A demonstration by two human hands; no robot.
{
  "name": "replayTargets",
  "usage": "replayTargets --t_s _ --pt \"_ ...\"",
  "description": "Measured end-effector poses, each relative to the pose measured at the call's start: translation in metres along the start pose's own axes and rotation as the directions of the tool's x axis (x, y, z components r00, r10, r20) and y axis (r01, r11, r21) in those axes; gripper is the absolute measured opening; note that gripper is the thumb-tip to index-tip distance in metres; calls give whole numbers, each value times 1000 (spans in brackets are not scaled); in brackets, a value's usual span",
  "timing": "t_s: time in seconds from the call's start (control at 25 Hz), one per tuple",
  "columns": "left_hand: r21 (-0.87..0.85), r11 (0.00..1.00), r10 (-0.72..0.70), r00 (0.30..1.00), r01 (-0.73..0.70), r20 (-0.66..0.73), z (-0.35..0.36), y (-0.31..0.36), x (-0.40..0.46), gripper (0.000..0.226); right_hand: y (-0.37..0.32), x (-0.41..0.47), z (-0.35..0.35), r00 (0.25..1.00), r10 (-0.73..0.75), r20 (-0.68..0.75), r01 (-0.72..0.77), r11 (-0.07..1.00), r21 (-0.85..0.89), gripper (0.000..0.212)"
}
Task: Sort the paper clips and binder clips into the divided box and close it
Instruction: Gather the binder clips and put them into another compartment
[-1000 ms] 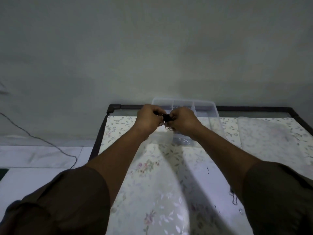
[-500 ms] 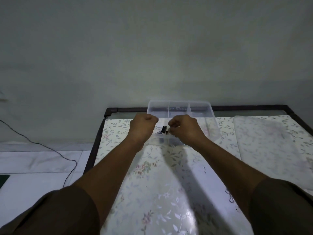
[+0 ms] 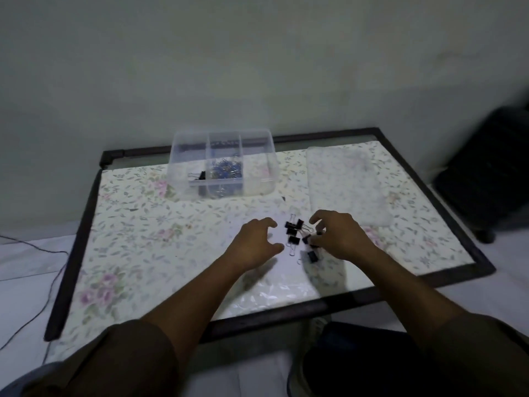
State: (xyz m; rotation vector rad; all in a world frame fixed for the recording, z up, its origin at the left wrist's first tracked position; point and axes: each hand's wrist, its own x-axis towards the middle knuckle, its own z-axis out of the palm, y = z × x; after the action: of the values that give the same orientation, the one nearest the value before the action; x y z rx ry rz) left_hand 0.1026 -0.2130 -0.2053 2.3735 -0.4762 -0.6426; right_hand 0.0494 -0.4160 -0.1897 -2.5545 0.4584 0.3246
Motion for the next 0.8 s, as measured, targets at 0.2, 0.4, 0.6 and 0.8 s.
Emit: replayTargets --t_s 0.2,0.4,0.6,0.8 --pt "158 987 -6 999 1 32 52 25 20 82 42 -16 2 986 136 92 -121 981 -151 68" --pt "121 993 -4 998 11 -62 77 39 29 68 36 -5 22 992 119 37 -116 991 -71 52" --pt "-6 1000 -30 984 29 -178 90 42 19 52 31 -2 33 984 171 45 -176 972 153 29" --pt "-171 984 -79 975 43 -209 91 47 12 31 31 -3 41 978 206 43 -209 931 301 10"
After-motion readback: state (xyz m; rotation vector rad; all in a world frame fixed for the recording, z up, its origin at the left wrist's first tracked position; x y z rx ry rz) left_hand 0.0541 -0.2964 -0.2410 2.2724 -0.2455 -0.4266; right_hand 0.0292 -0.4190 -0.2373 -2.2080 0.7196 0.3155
